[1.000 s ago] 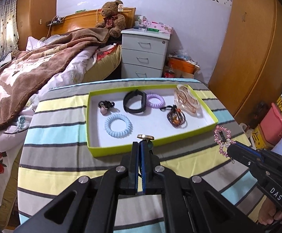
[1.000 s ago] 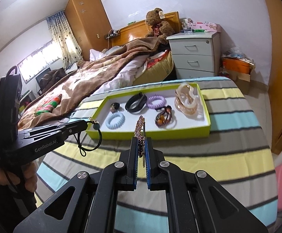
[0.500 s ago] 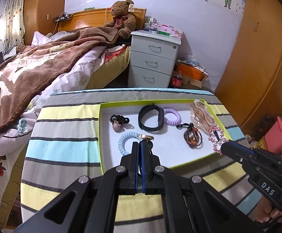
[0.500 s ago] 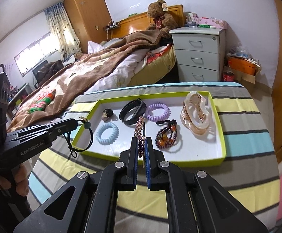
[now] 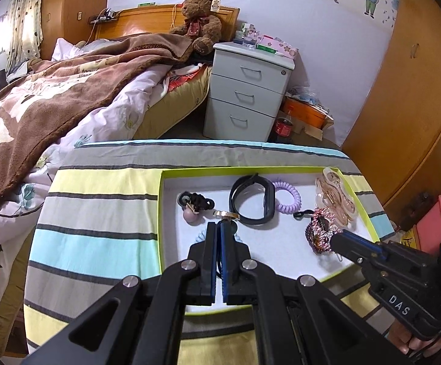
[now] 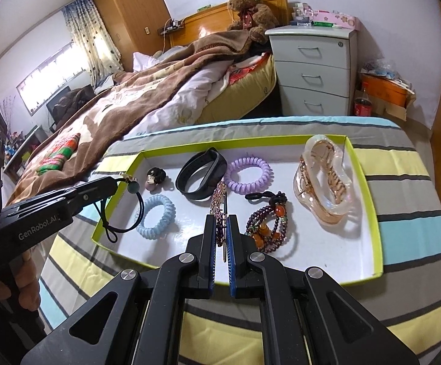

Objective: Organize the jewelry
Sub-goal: 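Carry the pink clip and black hair tie over the box, then lower both items into the box and open both tools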

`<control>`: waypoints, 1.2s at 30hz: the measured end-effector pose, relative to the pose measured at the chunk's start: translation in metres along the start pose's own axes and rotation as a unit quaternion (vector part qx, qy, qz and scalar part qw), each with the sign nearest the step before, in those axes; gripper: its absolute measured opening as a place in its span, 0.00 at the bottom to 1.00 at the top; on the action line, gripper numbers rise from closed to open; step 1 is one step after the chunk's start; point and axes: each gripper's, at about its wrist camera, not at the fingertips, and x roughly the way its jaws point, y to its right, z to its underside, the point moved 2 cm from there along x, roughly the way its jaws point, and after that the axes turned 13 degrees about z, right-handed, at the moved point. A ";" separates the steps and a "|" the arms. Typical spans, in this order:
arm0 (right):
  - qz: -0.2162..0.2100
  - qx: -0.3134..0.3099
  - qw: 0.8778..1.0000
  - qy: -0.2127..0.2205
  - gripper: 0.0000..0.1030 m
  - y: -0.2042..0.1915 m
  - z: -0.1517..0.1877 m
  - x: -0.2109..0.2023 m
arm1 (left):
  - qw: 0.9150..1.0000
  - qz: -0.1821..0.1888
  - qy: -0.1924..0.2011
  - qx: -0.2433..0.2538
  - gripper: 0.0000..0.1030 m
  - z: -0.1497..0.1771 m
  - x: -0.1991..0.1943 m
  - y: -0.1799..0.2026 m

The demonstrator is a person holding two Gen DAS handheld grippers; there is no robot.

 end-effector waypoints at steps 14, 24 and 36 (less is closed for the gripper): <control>-0.001 -0.002 1.000 -0.022 0.06 -0.001 0.001 0.021 | 0.999 -0.002 -0.027 -0.017 0.02 0.007 0.028 -0.015; 0.010 -0.009 0.999 -0.030 0.06 0.000 0.003 0.028 | 0.999 -0.010 -0.039 -0.025 0.02 0.014 0.035 -0.021; 0.025 -0.013 0.999 -0.032 0.06 0.000 0.004 0.032 | 0.998 -0.019 -0.048 -0.034 0.02 0.019 0.039 -0.026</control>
